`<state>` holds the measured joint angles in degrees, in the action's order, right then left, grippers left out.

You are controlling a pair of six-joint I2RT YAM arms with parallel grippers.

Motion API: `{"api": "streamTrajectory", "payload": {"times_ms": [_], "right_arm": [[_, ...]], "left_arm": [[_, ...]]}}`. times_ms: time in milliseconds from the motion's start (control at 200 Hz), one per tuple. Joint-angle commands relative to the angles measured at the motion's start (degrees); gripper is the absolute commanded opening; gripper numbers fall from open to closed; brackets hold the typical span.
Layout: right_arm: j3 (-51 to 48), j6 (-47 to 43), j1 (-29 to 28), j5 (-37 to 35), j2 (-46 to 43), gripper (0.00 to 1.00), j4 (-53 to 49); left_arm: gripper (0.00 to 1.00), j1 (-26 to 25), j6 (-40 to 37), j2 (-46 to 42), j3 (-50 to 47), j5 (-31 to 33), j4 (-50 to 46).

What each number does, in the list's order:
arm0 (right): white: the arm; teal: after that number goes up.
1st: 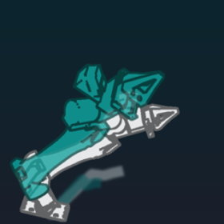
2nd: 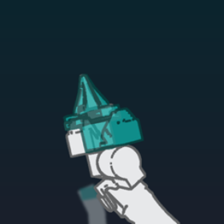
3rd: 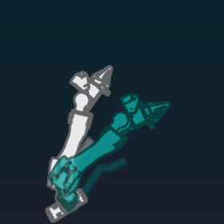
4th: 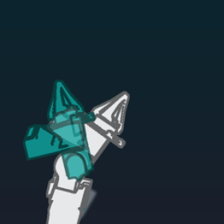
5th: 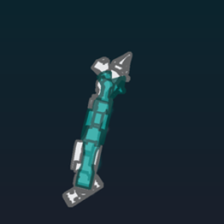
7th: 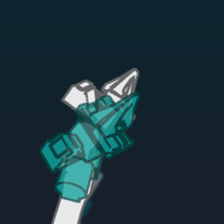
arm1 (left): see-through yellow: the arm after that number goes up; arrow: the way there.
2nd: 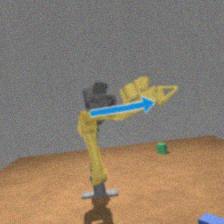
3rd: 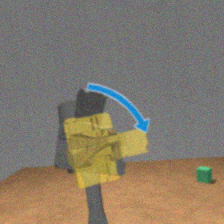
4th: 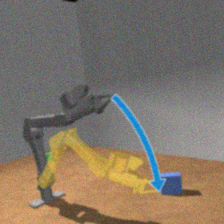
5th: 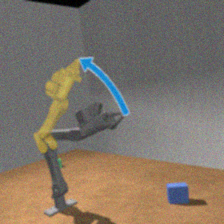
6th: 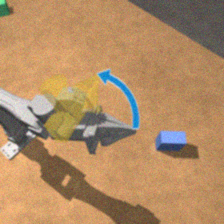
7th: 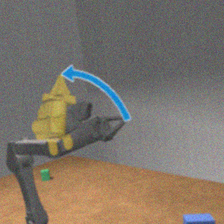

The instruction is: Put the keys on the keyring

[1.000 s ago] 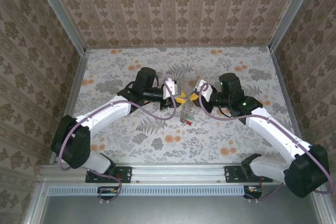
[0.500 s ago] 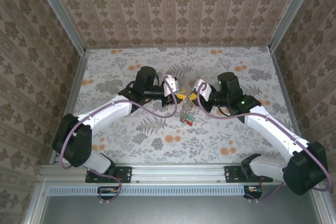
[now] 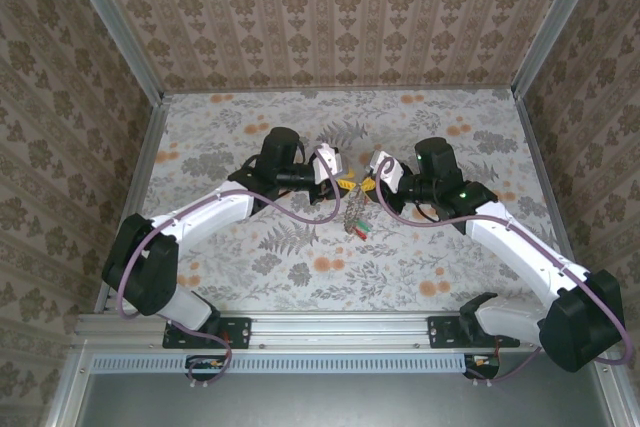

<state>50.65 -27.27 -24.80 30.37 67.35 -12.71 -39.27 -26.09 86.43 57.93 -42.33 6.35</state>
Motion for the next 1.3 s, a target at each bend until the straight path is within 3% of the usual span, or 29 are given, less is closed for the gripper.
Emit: {"api": "streamTrajectory", "payload": {"times_ms": [0,1080,1295], "right_arm": [[1.59,-0.95,-0.27,1.57,-1.37,0.0,0.24],[0.67,0.2,-0.25,4.14,-1.13,0.0,0.68],[0.85,-0.75,-0.25,5.36,-0.82,0.0,0.67]], "left_arm": [[0.28,-0.09,0.94,-0.02,1.45,0.53,0.29],[0.27,0.86,-3.57,-7.59,-3.5,-0.09,-0.72],[0.29,0.86,-6.78,-6.77,-2.07,-0.24,-5.66]]}}
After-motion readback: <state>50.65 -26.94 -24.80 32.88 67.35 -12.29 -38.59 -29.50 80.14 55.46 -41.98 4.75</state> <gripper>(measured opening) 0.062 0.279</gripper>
